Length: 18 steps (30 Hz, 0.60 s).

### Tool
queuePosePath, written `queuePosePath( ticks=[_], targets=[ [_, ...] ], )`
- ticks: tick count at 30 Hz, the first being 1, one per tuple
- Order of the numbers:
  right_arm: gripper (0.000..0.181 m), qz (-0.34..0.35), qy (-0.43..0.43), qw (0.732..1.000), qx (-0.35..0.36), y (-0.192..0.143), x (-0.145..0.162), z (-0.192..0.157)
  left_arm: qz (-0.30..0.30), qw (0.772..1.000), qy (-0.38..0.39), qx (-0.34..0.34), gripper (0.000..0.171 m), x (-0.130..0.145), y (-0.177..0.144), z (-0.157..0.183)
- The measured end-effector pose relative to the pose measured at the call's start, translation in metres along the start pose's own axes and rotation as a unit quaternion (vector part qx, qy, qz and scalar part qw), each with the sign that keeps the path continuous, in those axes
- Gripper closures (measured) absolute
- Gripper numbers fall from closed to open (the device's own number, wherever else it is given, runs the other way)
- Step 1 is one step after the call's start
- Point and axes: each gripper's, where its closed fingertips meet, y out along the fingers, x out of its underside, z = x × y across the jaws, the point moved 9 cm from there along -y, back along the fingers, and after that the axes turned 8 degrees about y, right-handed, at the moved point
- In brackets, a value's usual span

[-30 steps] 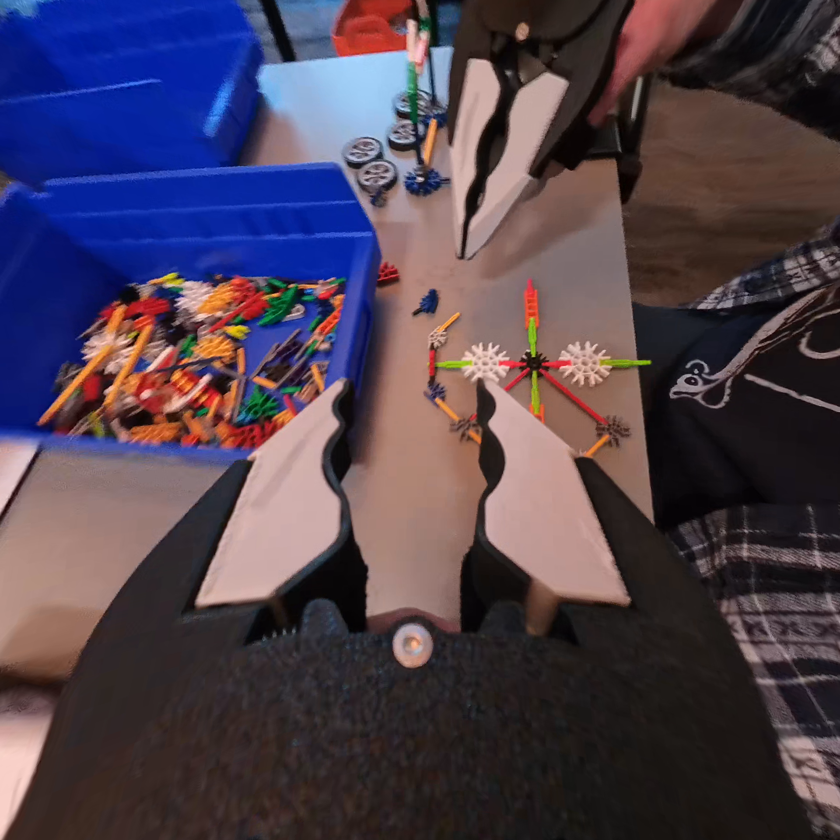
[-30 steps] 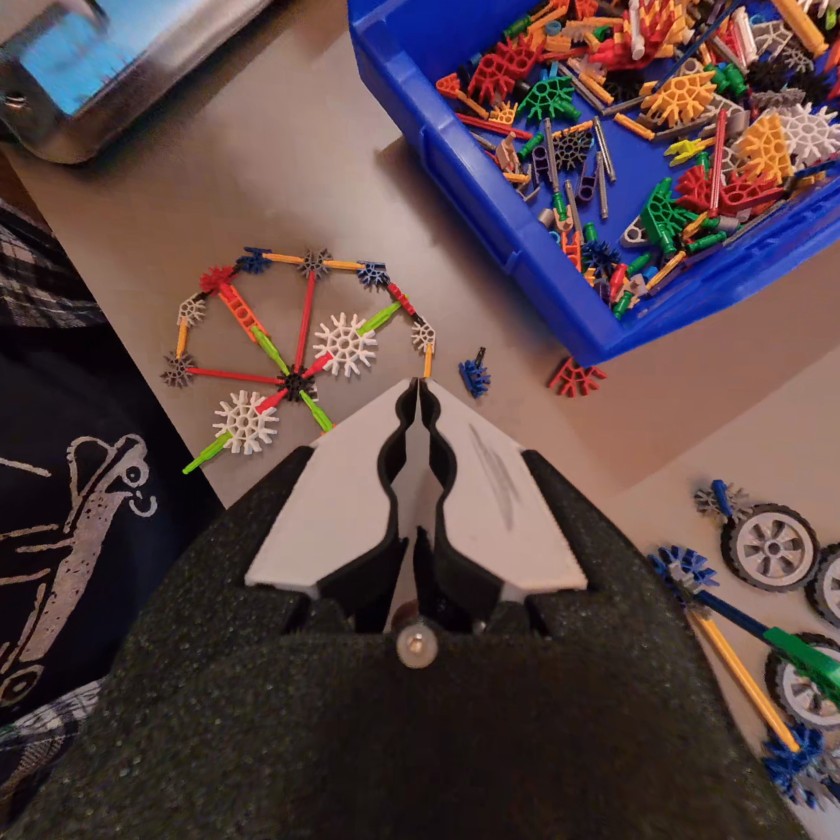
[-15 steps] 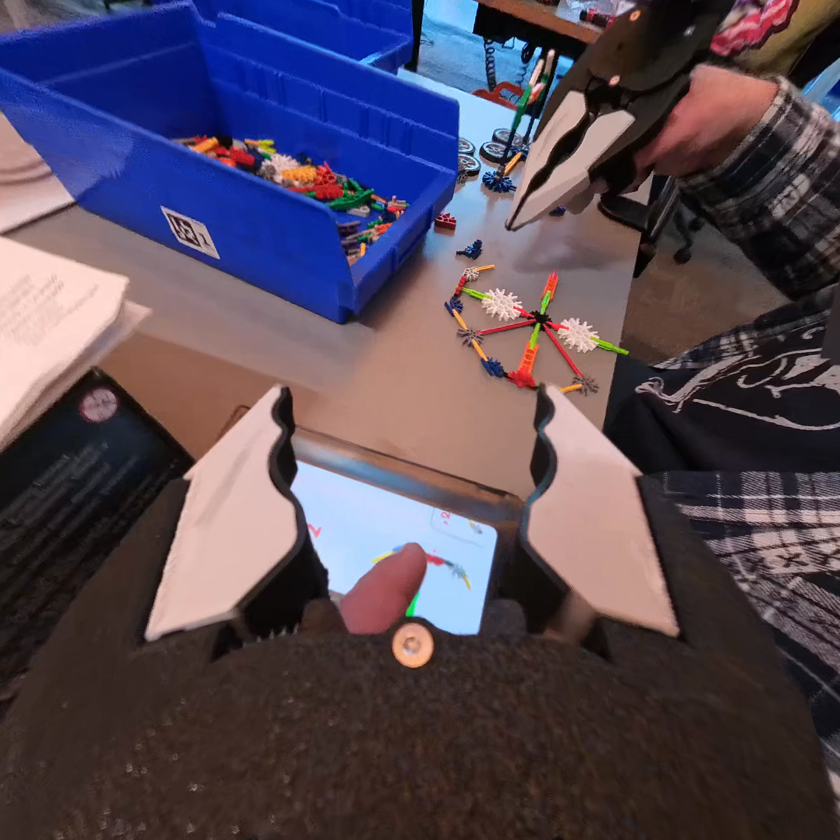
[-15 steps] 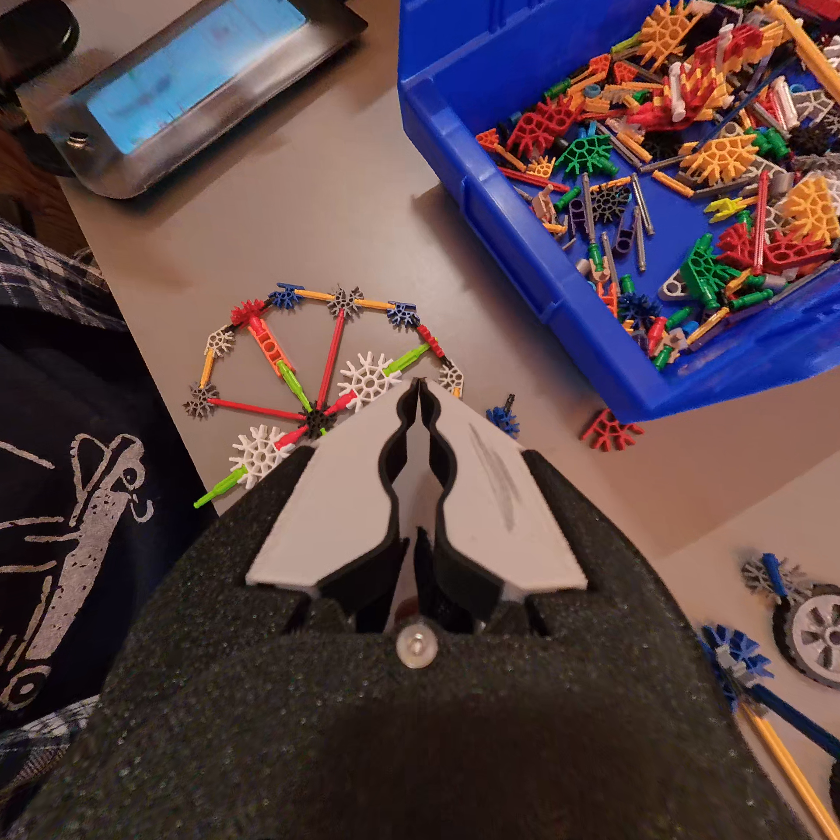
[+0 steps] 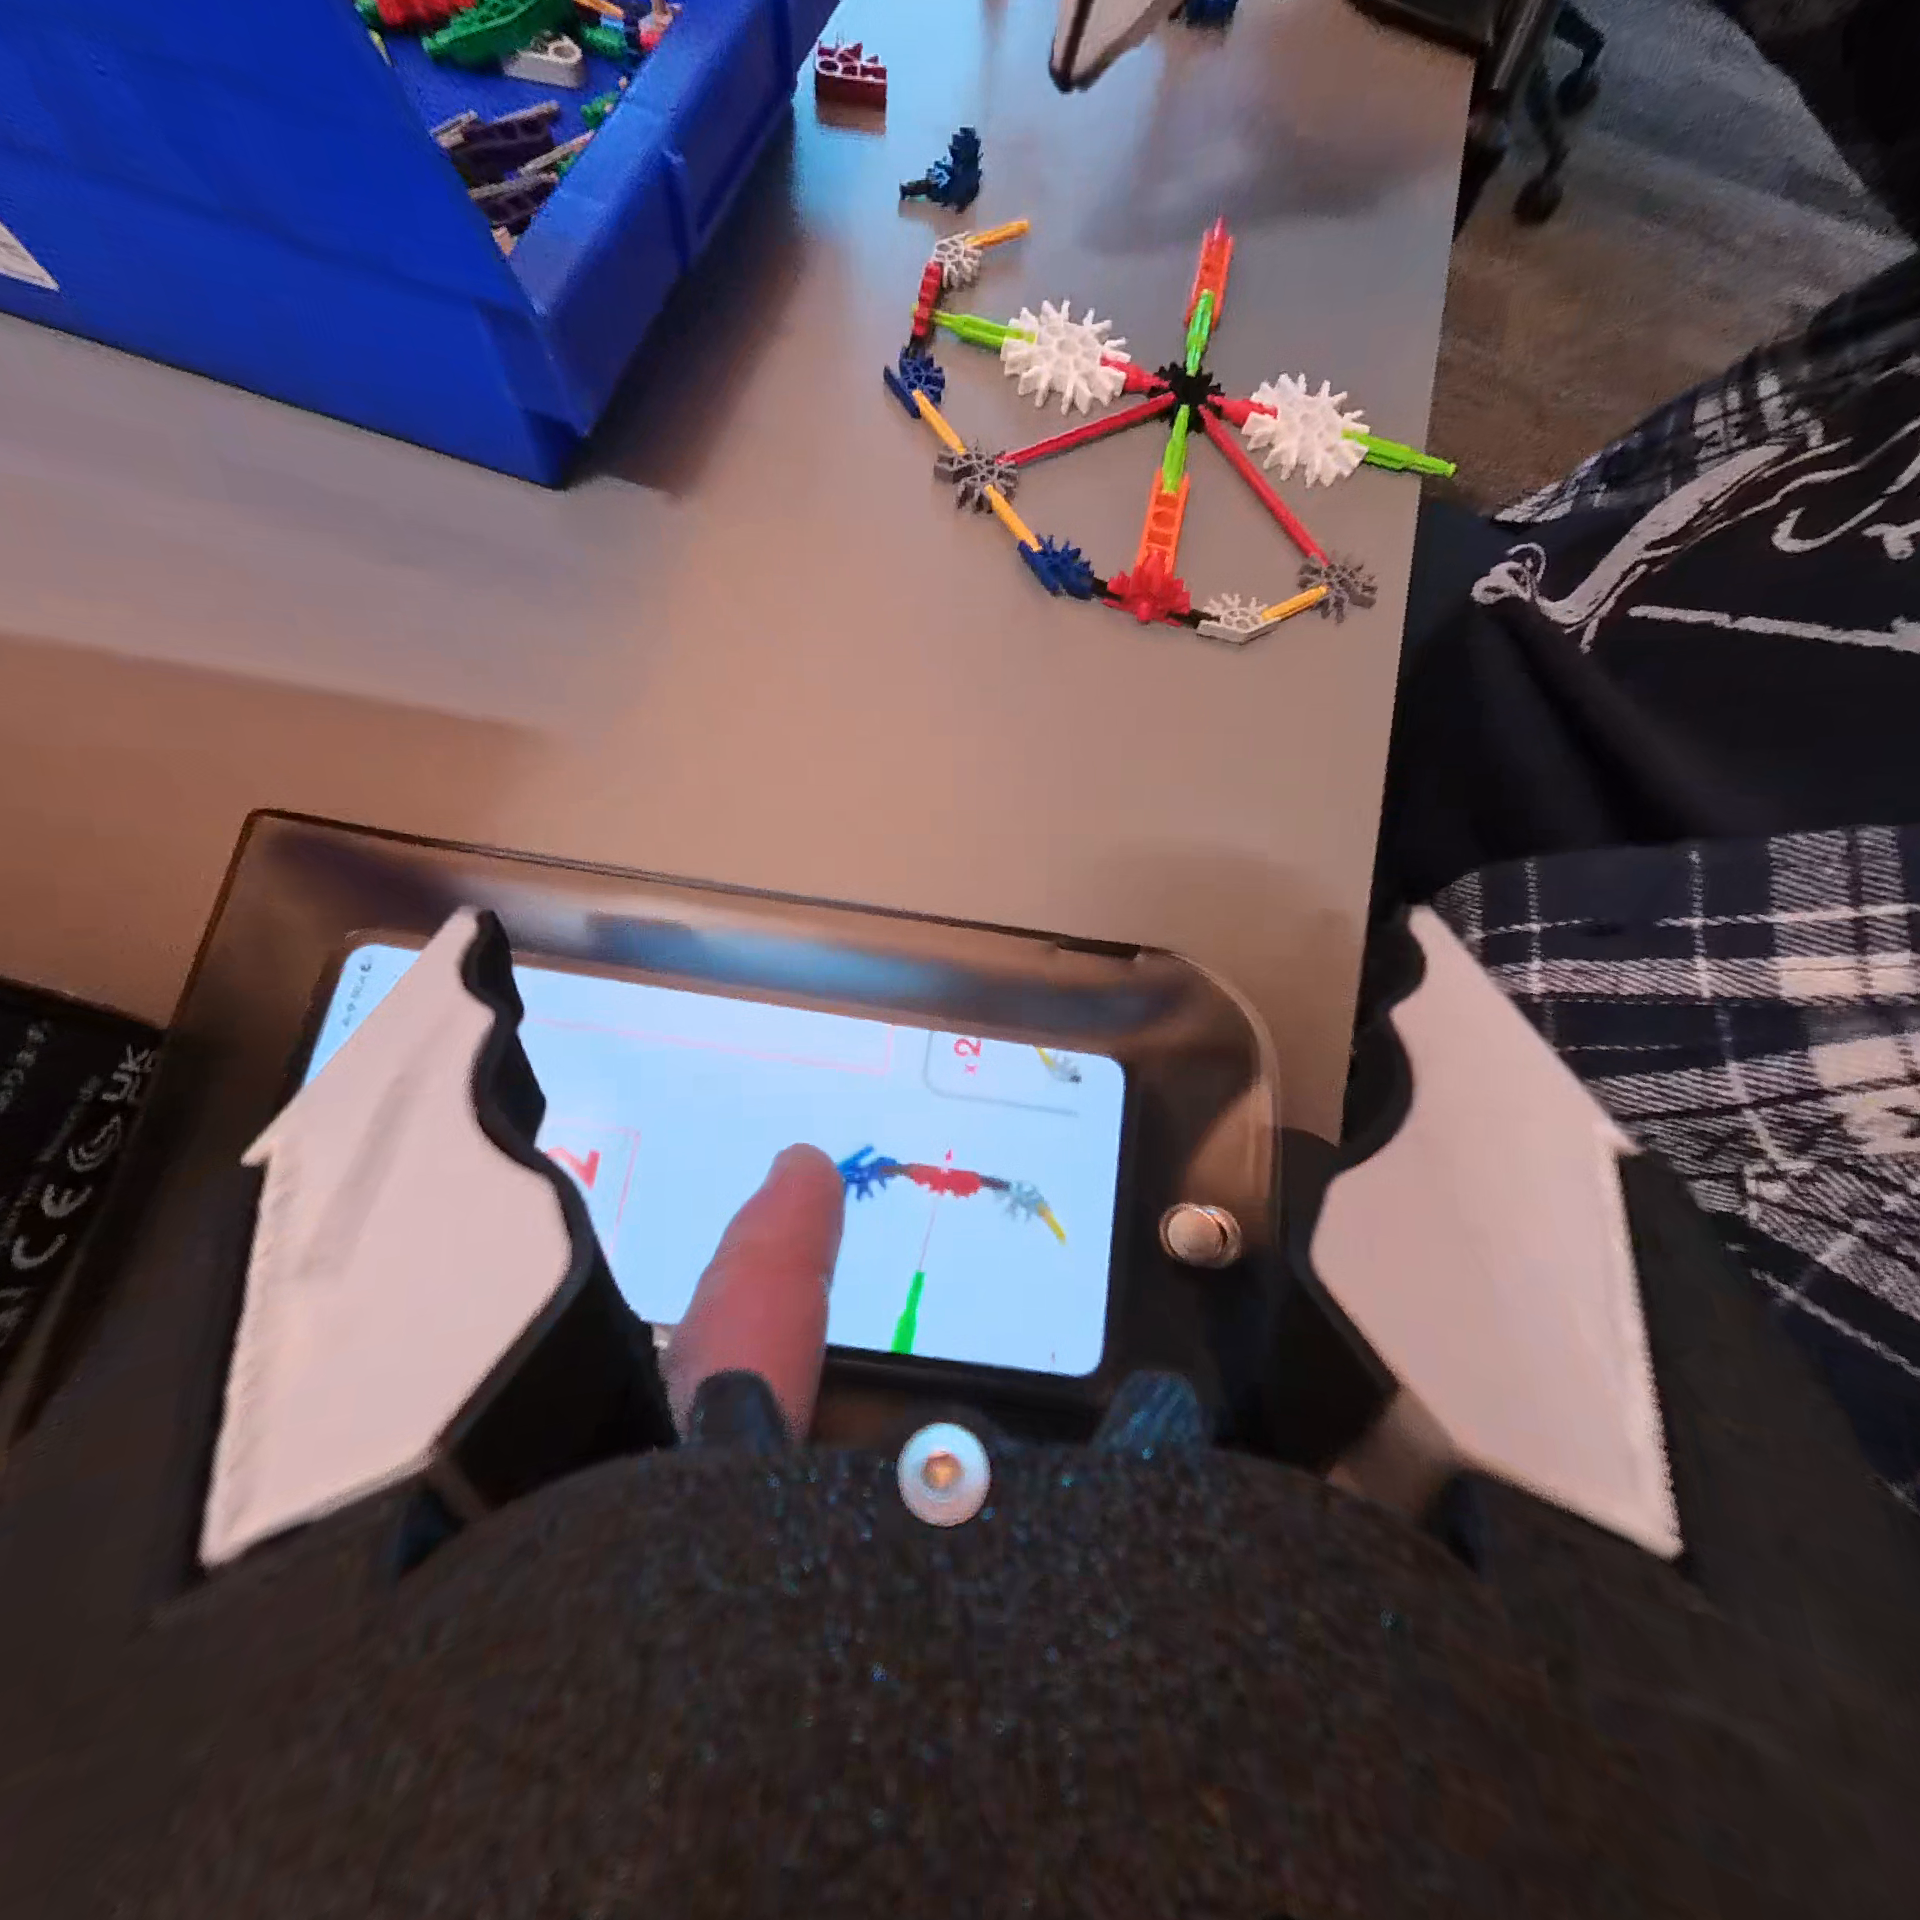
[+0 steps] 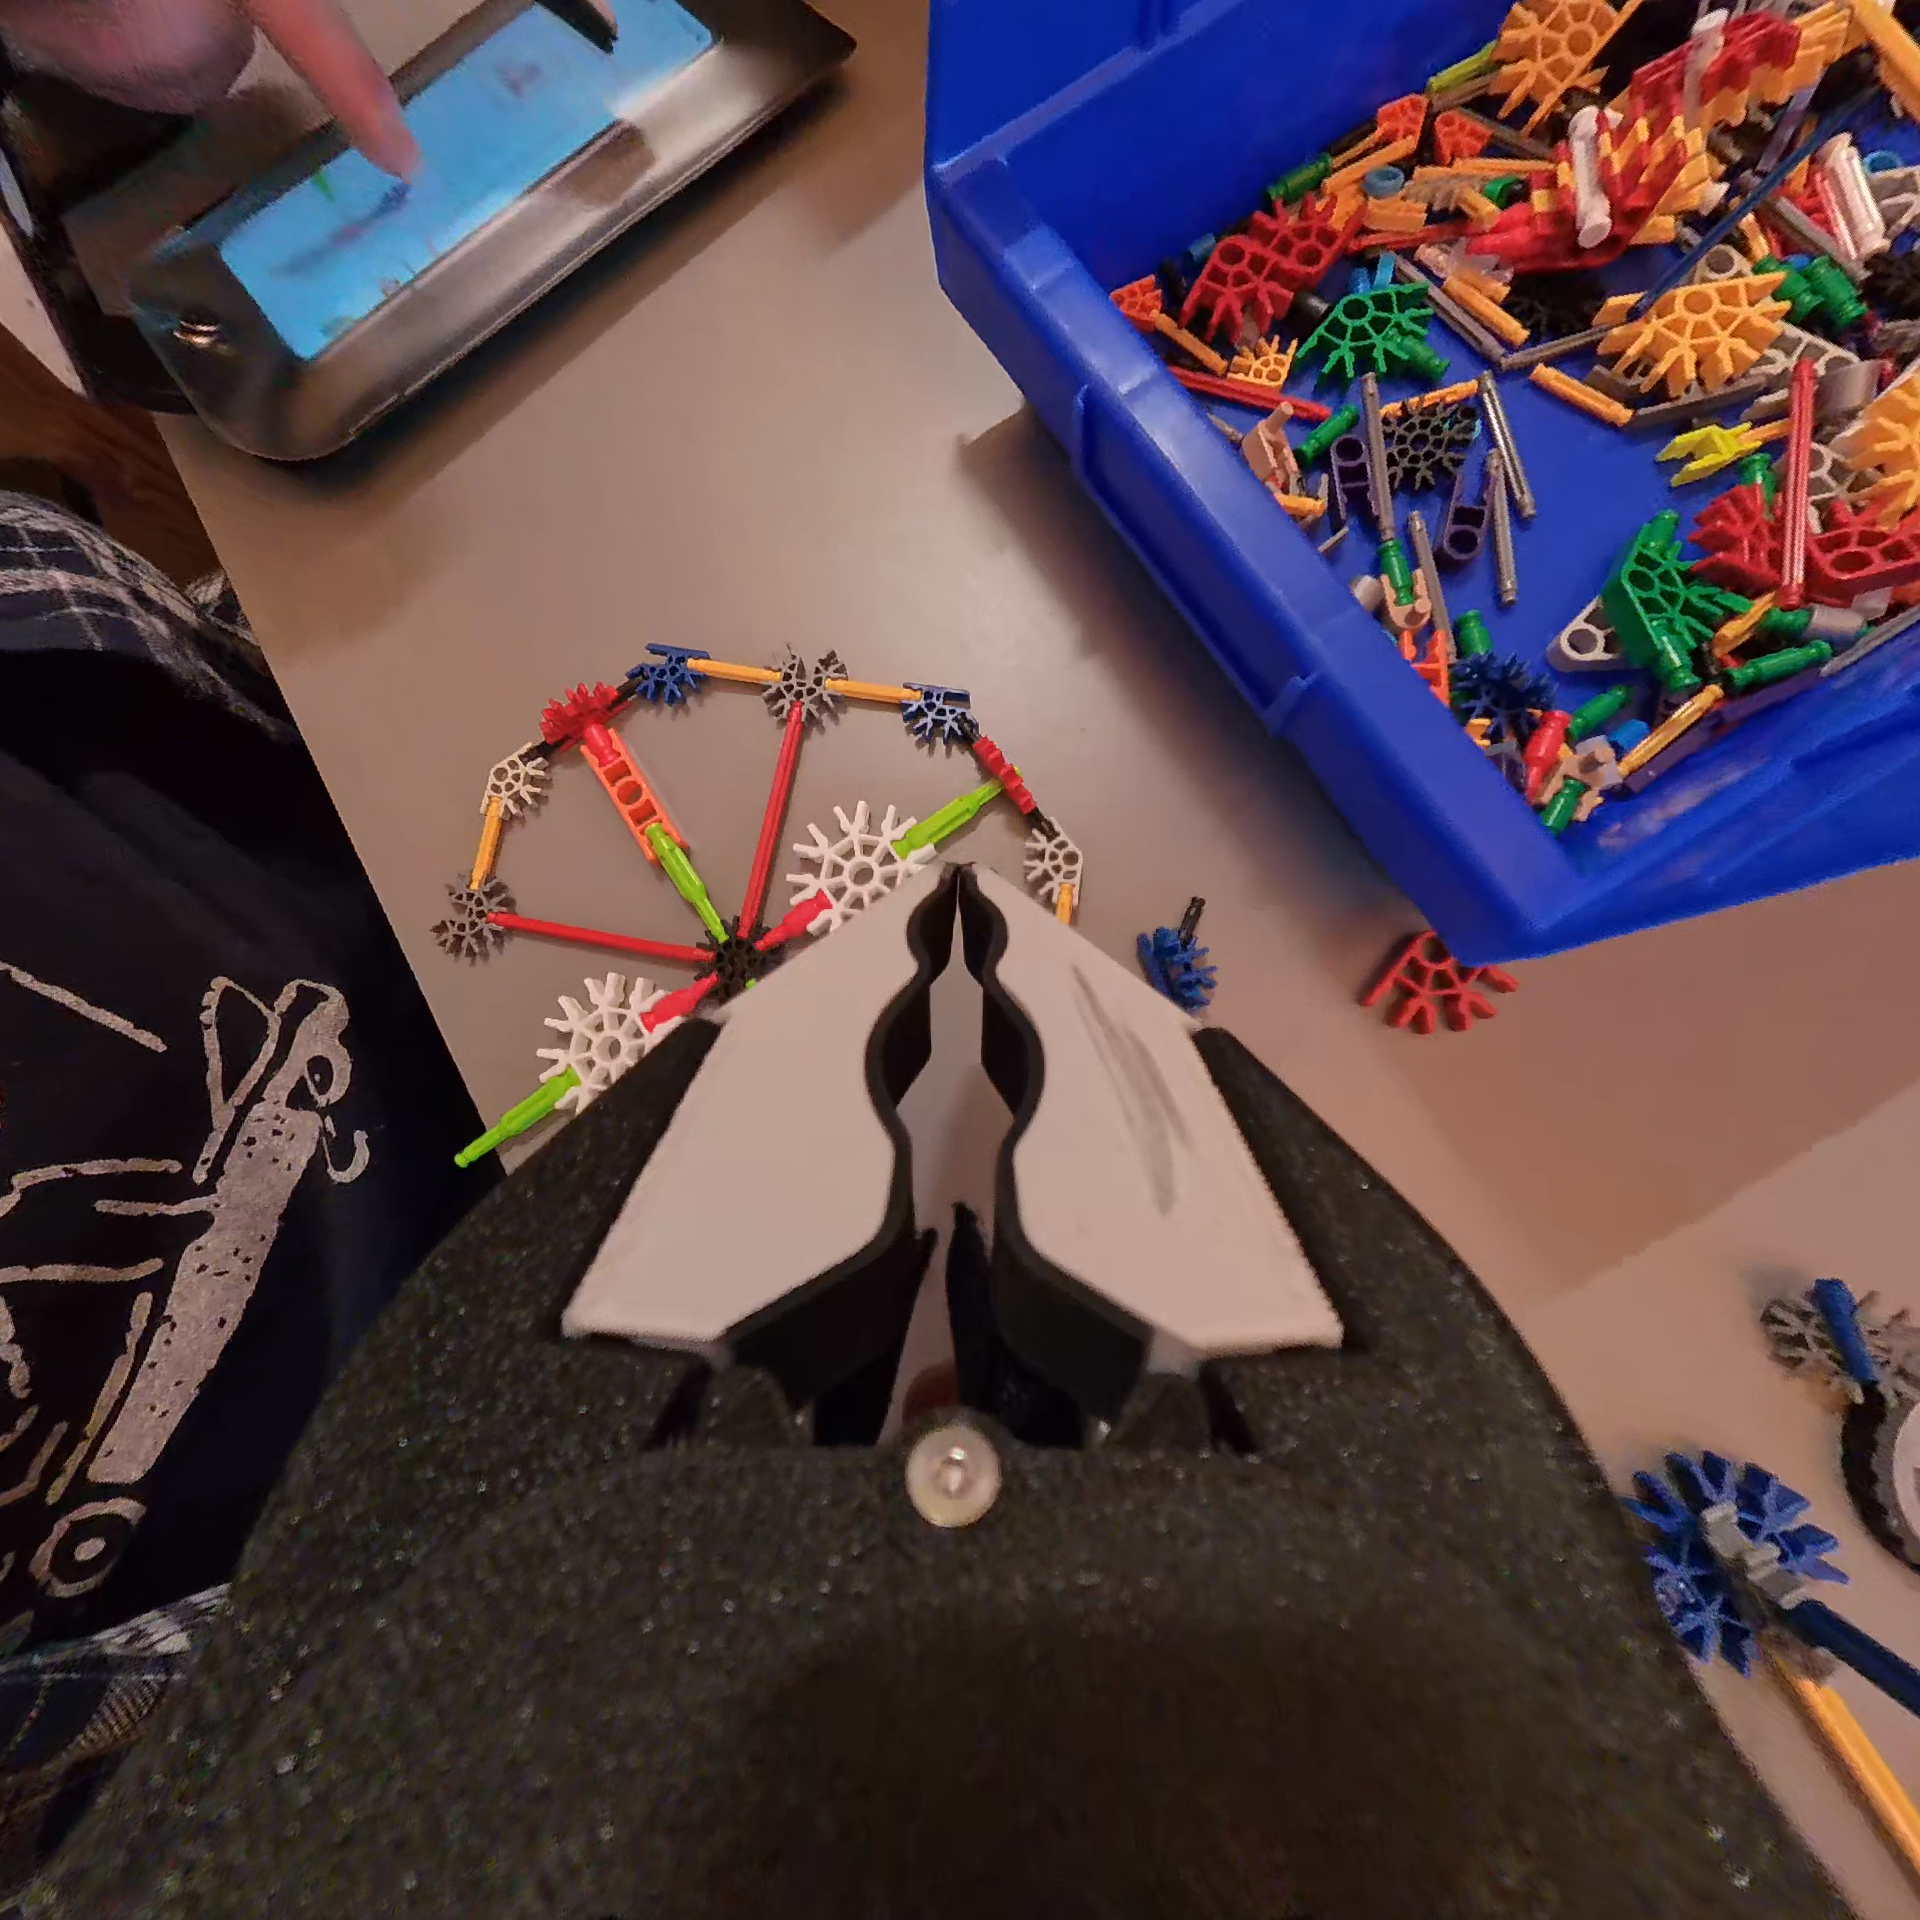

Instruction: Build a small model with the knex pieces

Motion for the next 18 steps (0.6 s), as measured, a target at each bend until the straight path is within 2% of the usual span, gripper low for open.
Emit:
queuePosePath(
  ticks=[7, 12, 15, 18],
  targets=[
    [0.181, -0.001, 0.003, 1.0, -0.003, 0.003, 0.001, 0.001, 0.0, 0.999, 0.03, -0.016, 0.016, -0.005, 0.005, -0.012],
    [0.181, 0.007, -0.001, 1.0, -0.003, -0.002, -0.003, 0.001, 0.038, 0.998, 0.051, -0.027, 0.017, -0.014, -0.017, -0.008],
    [0.181, 0.009, -0.001, 1.0, -0.004, -0.004, -0.004, 0.002, 0.032, 0.998, 0.051, -0.03, 0.019, -0.01, -0.028, -0.005],
    [0.181, 0.009, -0.001, 1.0, -0.006, -0.002, -0.003, 0.002, 0.015, 0.999, 0.036, -0.025, 0.02, -0.001, -0.025, -0.004]
  ],
)
